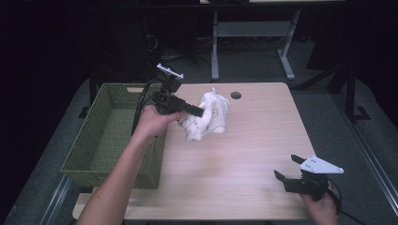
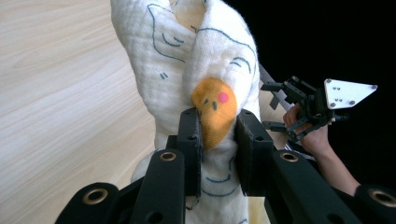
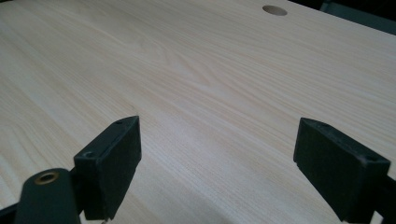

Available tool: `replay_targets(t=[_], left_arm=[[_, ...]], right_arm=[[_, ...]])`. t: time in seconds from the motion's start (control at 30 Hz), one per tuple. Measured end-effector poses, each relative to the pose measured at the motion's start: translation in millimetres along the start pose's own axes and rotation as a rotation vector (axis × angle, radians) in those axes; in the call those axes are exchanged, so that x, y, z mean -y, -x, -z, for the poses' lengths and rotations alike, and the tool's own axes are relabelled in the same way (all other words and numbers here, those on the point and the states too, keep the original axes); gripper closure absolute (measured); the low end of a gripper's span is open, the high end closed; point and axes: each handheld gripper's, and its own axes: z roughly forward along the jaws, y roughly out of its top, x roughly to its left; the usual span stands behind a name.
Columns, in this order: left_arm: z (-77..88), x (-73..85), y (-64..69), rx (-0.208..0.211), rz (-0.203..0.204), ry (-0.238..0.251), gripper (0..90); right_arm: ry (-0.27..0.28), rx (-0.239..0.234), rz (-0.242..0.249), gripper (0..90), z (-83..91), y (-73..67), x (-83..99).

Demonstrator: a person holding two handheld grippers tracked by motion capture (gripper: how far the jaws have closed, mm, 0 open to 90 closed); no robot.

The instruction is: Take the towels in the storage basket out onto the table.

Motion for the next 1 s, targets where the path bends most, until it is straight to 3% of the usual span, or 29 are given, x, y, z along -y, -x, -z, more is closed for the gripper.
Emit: replay_targets(t=[1.0], left_arm=[[-71.2,7.8,-9.4,0.008,0.045,-0.053,72.4]], right_arm=[[-0.005,-0.008,0.008,14.4,-2.7,1.8,-1.7]])
